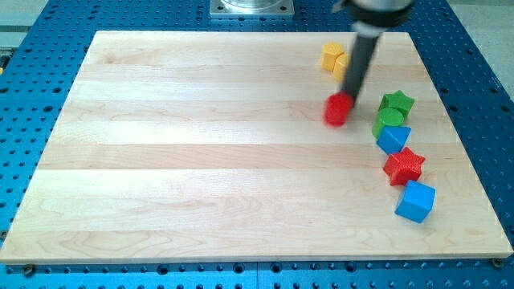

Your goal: Nudge the green star

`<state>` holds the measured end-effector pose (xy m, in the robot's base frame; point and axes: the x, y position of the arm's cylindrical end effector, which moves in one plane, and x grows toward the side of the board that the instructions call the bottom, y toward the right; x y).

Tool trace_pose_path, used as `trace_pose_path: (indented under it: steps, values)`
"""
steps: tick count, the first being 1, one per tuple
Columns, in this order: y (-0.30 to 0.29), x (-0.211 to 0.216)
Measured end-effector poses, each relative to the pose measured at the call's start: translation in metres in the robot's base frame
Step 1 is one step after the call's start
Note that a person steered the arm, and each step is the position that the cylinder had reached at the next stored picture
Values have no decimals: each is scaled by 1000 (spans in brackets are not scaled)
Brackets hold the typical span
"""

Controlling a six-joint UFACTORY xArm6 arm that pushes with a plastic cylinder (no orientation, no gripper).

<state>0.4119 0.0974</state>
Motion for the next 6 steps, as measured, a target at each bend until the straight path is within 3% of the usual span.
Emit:
trace_pose_path:
  steps: [1,3,6]
  values:
    - [-23,40]
    - [-17,13]
    - [163,-59]
